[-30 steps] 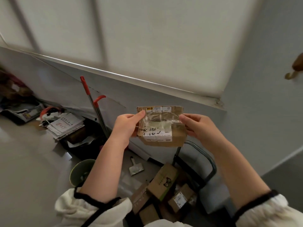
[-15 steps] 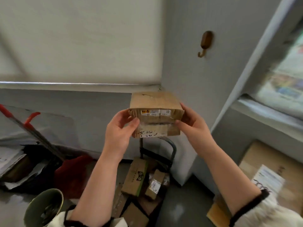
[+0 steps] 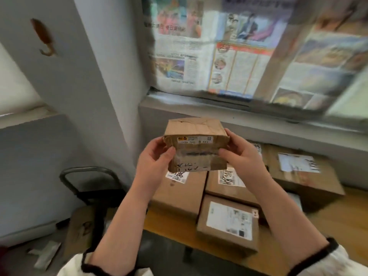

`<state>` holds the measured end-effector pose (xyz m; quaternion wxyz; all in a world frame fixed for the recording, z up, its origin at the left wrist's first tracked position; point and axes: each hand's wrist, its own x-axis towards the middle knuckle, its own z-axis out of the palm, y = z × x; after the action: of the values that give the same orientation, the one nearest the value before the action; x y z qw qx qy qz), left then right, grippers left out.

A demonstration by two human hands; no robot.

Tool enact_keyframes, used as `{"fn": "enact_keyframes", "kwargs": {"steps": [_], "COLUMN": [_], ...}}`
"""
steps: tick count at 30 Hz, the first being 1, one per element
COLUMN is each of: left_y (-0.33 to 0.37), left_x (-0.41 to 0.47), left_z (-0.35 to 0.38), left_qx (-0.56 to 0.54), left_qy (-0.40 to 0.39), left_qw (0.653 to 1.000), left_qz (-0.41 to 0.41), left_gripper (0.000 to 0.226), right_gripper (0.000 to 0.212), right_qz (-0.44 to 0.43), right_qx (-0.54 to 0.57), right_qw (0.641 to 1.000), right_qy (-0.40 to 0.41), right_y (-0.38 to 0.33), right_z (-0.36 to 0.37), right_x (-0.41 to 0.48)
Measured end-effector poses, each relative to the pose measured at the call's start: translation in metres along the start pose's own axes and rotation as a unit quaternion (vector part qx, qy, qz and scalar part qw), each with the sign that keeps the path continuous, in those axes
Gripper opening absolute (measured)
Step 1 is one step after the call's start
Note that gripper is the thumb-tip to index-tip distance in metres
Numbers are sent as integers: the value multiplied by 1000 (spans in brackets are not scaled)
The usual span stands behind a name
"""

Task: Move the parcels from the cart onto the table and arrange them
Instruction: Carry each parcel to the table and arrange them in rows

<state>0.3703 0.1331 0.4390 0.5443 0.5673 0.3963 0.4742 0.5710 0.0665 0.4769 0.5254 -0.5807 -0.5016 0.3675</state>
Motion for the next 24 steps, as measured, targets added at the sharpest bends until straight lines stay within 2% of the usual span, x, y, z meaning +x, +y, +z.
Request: {"fn": "enact_keyframes", "kwargs": {"steps": [3,6,11,16,20,24], "left_y": [-10,-20,-44,-78,-95,-105], "left_x": [-12,-28,-62,-84,-88,-86], "left_z": [87,169,256,274,301,342], "left_qx": [18,74,116,135,182,186], "left_qy": [-74,-131,-192,-202,-180,-174], "left_qw": [997,989,969,943,942,945], "left_qz": [-8,-11,-102,-226,-217,-206], "left_gripper": [28,37,16,28,30,19], "right_gripper": [48,31,15,17,31,21], "right_qz": [38,94,214,305,332,323], "right_qx": [7,28,28,36,49,47], "right_qw": [998,990,968,943,922,909], "right_qy": [48,98,130,129,195,261], "right_y": [20,40,76,121,142,158], "right_z": [-86,-162,-241,-257,-270,-305], "right_x": [-27,-61,-109,-135,-143,-148]}}
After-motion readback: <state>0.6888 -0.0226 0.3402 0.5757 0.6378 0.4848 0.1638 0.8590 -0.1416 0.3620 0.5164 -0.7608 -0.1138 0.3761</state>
